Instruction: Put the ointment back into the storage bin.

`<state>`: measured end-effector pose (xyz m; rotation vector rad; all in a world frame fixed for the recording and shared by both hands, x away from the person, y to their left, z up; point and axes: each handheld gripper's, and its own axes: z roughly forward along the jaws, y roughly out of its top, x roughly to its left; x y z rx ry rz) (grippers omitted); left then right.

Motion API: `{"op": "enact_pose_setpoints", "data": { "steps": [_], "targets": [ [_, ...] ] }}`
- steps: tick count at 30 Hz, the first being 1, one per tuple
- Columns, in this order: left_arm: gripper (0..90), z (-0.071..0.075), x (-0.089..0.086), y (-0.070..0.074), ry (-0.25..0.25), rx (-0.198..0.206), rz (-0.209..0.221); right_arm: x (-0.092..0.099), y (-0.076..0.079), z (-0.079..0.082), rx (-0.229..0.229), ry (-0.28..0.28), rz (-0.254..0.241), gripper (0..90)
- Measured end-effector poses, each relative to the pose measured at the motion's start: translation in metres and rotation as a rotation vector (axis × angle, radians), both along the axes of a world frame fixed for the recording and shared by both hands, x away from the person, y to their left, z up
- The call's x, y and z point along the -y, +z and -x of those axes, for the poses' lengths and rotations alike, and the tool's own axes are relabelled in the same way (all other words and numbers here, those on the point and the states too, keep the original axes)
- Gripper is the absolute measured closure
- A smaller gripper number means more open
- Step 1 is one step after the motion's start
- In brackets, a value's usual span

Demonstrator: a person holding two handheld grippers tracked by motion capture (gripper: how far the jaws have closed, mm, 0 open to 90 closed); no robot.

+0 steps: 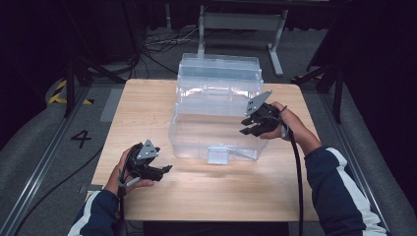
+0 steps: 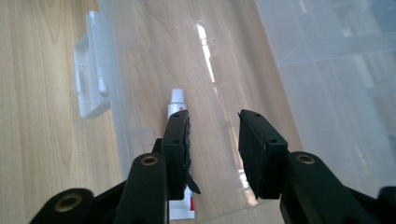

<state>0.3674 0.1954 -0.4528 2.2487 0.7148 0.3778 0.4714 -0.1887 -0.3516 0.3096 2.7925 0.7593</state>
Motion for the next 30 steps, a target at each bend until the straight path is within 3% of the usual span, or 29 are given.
{"op": "enact_pose_setpoints", "data": {
  "steps": [3, 10, 12, 17, 21, 28, 30],
  "targets": [
    [23.8, 0.0, 0.004, 0.007, -0.007, 0.014, -0.007, 0.004, 0.007, 0.001, 0.014, -0.008, -0.02, 62.3],
    [23.7, -0.001, 0.011, 0.03, -0.023, 0.044, 0.028, 0.015, 0.029, 0.001, 0.071, -0.035, -0.072, 58.9],
    [23.7, -0.001, 0.015, 0.037, -0.026, 0.066, 0.021, 0.017, 0.036, 0.001, 0.096, -0.052, -0.084, 58.3],
    [24.4, -0.007, 0.03, 0.046, -0.056, 0.077, -0.012, 0.02, 0.054, -0.008, 0.146, -0.089, -0.102, 56.2],
    [25.2, -0.016, 0.043, 0.048, -0.074, 0.069, -0.053, 0.016, 0.064, -0.018, 0.187, -0.118, -0.098, 56.0],
    [25.9, -0.029, 0.057, 0.049, -0.104, 0.048, -0.074, 0.009, 0.068, -0.041, 0.194, -0.151, -0.073, 54.9],
    [26.6, -0.033, 0.062, 0.05, -0.121, 0.037, -0.099, 0.006, 0.067, -0.048, 0.191, -0.167, -0.048, 54.7]
  ]
}}
